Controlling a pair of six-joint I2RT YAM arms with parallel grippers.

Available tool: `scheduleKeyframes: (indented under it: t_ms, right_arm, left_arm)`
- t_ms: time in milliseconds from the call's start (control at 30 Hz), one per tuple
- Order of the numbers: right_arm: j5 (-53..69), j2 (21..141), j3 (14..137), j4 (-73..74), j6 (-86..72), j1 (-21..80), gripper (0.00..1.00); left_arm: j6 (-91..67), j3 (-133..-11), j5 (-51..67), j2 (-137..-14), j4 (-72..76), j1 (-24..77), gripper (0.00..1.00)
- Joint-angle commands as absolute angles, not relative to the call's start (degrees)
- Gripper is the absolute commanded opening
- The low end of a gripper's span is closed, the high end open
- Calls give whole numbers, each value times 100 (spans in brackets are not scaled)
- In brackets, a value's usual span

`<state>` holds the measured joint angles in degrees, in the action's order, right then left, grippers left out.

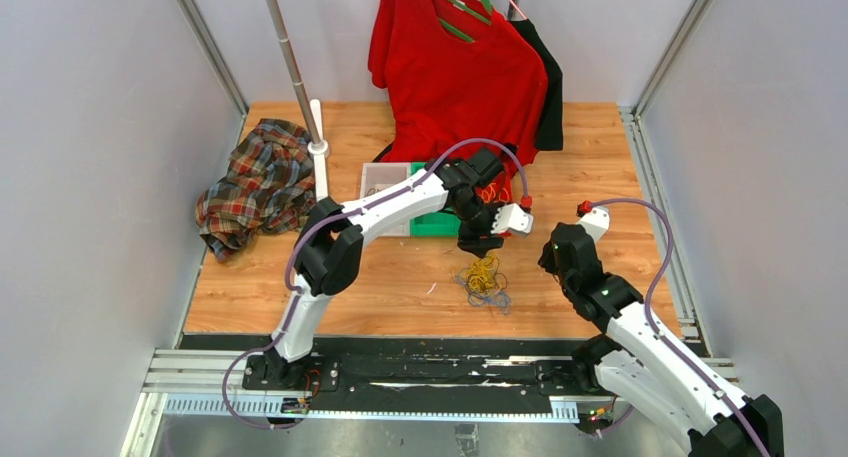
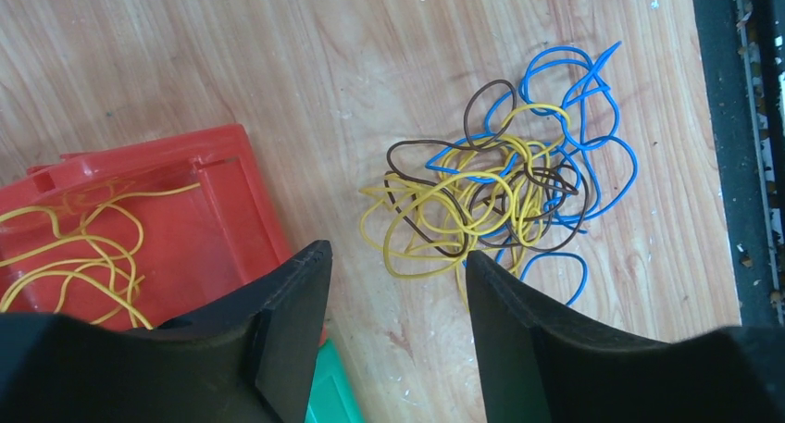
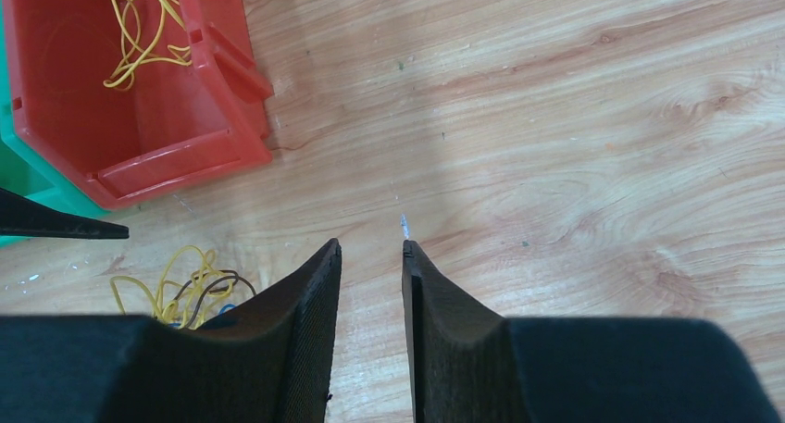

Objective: Untangle the cables

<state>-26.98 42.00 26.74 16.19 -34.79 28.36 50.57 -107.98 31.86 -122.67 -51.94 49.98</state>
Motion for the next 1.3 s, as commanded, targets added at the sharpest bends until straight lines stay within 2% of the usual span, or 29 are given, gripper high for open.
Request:
scheduleKeyframes:
  t_ms: [0, 133, 233, 333, 400, 533, 800, 900, 1267]
  right_arm:
    - [-2714, 4166, 2775, 1646, -3428, 2895, 30]
    - [-2716, 4137, 2802, 1652, -3424, 2901, 29]
    - [-2750, 4116, 2820, 1644, -3397, 2900, 28]
    - [-2752, 4105, 2831, 1635, -3390, 2899, 27]
    - [-2711, 4104, 2827, 1622, -3385, 2900, 27]
    - [-2326, 4118, 2814, 1428, -3285, 2899, 28]
    - [-1069, 3707, 2508, 157, -2856, 3033, 58]
    - [-820, 3418, 2383, -316, -2657, 3206, 66]
    - [-41, 3416, 2438, -1278, -2130, 3836, 70]
  left_arm:
    - [5128, -10899, 3279, -12557, -5203, 4975, 57]
    - [5054, -10940, 3445, -12713, -5208, 4974, 45]
    - [4986, -10922, 3482, -12731, -5205, 4974, 32]
    - [4833, -10927, 3424, -12648, -5208, 4975, 13]
    - [4705, -10903, 3375, -12472, -5216, 4975, 5]
    - [4493, -10647, 3256, -11880, -5204, 4975, 2]
    - [3414, -10206, 2462, -10722, -5212, 4967, 1]
    - [3011, -10176, 2106, -10434, -5258, 4966, 1]
    - [2080, -10050, 1685, -9970, -5256, 4966, 1]
